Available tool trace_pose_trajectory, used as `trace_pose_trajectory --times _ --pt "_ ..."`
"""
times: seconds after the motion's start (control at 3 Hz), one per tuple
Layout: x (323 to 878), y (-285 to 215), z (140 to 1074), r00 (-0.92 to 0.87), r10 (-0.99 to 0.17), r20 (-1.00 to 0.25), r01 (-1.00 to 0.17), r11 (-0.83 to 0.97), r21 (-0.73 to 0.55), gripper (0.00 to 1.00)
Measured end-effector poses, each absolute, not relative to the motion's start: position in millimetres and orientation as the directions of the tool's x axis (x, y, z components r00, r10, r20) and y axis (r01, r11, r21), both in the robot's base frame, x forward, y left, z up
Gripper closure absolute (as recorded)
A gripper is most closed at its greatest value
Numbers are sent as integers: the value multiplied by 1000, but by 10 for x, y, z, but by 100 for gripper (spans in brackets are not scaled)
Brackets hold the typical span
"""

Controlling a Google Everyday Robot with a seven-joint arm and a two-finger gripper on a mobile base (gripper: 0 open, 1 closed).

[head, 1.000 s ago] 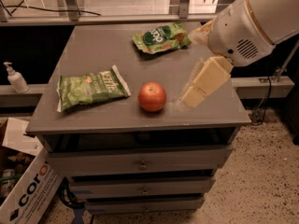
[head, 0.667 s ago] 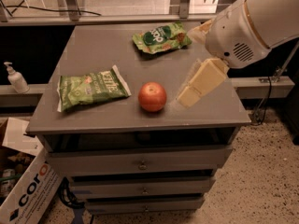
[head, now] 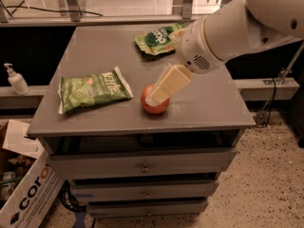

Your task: Move green jalapeno chip bag near green rice chip bag

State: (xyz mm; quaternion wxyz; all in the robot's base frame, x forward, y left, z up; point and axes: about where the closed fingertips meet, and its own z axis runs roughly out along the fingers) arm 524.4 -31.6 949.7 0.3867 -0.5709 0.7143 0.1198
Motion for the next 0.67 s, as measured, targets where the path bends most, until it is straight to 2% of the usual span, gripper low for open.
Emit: trace_pose_trajectory --times 0.67 --pt "5647 200 9074 -57 -750 -659 -894 332 -300 0"
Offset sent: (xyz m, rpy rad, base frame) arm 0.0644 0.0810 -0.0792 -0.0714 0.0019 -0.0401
